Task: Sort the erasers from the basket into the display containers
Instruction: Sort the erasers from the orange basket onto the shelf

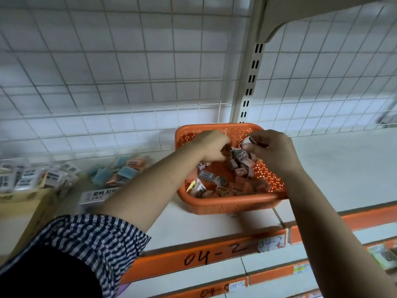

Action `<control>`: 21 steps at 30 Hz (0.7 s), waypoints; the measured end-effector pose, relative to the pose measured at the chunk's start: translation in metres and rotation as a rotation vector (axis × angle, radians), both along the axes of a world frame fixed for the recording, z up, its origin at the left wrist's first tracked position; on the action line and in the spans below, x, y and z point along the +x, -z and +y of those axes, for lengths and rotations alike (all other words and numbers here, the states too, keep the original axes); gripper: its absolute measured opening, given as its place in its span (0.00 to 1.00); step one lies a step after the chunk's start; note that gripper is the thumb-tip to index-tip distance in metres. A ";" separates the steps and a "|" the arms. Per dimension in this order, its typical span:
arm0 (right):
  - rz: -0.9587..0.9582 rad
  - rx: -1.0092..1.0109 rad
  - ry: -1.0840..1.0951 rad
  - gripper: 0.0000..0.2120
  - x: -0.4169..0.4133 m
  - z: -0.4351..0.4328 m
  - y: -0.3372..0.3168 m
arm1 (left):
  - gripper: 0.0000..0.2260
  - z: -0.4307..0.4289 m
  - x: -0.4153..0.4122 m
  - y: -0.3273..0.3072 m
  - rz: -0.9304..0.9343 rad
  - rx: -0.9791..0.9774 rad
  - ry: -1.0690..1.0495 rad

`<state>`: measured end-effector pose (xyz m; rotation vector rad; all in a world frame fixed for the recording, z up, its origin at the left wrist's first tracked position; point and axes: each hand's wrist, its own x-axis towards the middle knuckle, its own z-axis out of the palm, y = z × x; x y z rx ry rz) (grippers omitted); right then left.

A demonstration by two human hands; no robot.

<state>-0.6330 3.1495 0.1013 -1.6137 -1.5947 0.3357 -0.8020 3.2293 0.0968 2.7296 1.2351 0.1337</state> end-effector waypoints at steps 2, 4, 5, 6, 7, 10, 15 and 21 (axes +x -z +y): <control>0.029 0.016 0.001 0.11 0.000 -0.002 -0.005 | 0.08 -0.009 -0.012 -0.013 -0.181 0.052 -0.019; 0.068 0.053 0.004 0.10 -0.003 -0.004 -0.010 | 0.10 -0.022 -0.034 -0.024 -0.375 0.055 -0.061; 0.098 0.073 0.004 0.10 -0.006 -0.005 -0.013 | 0.10 -0.030 -0.047 -0.029 -0.462 0.065 -0.087; 0.130 0.092 0.003 0.10 -0.010 -0.006 -0.016 | 0.09 -0.039 -0.062 -0.034 -0.540 0.083 -0.121; 0.159 0.111 -0.004 0.10 -0.016 -0.007 -0.020 | 0.08 -0.047 -0.078 -0.037 -0.607 0.106 -0.164; 0.236 0.141 -0.073 0.12 -0.044 -0.009 -0.026 | 0.07 -0.070 -0.134 -0.036 -0.701 0.173 -0.321; 0.253 0.145 -0.225 0.12 -0.107 -0.014 -0.019 | 0.05 -0.098 -0.217 -0.010 -0.761 0.202 -0.557; 0.231 0.065 -0.411 0.13 -0.192 -0.014 -0.011 | 0.04 -0.125 -0.282 0.004 -0.702 0.274 -0.658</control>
